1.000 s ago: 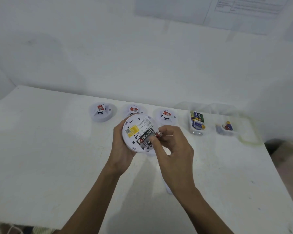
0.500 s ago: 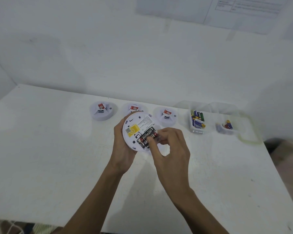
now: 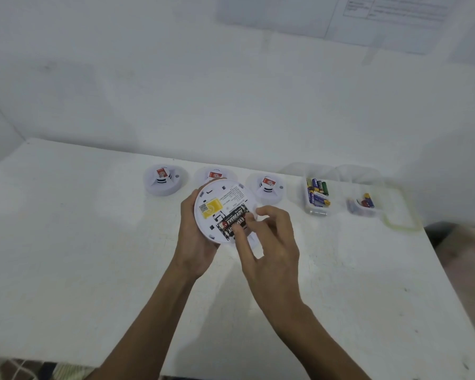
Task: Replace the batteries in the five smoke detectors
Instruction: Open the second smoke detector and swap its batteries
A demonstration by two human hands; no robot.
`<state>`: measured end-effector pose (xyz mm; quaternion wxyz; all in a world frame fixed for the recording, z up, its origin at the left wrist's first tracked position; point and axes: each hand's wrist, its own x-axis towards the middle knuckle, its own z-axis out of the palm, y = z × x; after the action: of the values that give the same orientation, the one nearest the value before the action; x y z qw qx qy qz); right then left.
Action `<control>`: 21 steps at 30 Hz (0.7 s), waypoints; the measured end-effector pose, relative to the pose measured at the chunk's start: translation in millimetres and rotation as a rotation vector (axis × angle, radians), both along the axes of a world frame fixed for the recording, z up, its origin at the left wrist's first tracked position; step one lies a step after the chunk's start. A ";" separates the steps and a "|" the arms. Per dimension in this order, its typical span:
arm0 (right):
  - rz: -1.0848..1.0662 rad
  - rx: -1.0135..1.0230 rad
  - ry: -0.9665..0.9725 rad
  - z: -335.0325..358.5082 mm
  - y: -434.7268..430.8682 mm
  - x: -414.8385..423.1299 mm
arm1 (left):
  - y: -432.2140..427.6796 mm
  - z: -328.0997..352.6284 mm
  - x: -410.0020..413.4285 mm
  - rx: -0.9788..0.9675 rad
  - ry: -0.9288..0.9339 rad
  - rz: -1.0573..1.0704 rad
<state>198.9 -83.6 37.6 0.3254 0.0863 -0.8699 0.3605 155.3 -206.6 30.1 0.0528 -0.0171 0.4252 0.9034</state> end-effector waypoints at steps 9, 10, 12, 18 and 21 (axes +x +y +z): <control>-0.029 -0.048 -0.100 5.8 3.1 -0.2 | 6.3 3.3 4.2 -0.029 0.019 -0.017; -0.028 -0.069 -0.112 5.7 2.5 -0.2 | 6.3 3.2 4.2 -0.026 0.028 -0.020; -0.033 -0.063 -0.131 5.6 2.7 -0.8 | 6.1 1.4 3.1 -0.021 0.048 -0.024; 0.031 -0.019 -0.204 5.3 15.2 0.9 | 6.0 -8.7 3.8 -0.005 -0.010 -0.046; 0.123 -0.108 -0.208 3.6 31.4 3.2 | 3.2 -17.1 5.9 -0.015 -0.030 -0.057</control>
<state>202.0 -52.2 41.2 0.2151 0.0840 -0.8712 0.4332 161.2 -203.4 13.1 0.0850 -0.0190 0.4316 0.8979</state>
